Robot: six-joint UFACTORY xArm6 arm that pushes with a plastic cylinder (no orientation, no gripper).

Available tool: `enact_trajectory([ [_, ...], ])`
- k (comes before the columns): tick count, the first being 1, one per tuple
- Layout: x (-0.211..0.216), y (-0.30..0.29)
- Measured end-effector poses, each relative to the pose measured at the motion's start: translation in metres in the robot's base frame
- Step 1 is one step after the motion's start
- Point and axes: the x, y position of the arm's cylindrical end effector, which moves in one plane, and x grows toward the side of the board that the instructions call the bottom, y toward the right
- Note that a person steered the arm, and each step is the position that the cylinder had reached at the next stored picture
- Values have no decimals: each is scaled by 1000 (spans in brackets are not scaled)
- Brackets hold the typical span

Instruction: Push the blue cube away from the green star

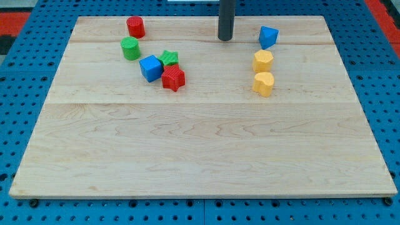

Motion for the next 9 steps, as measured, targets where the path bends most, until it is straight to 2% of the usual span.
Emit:
enact_trajectory([
  [1,0,-1],
  [2,0,-34],
  [4,39,-105],
  [5,40,-110],
  [7,61,-204],
  [8,61,-152],
  [9,69,-139],
])
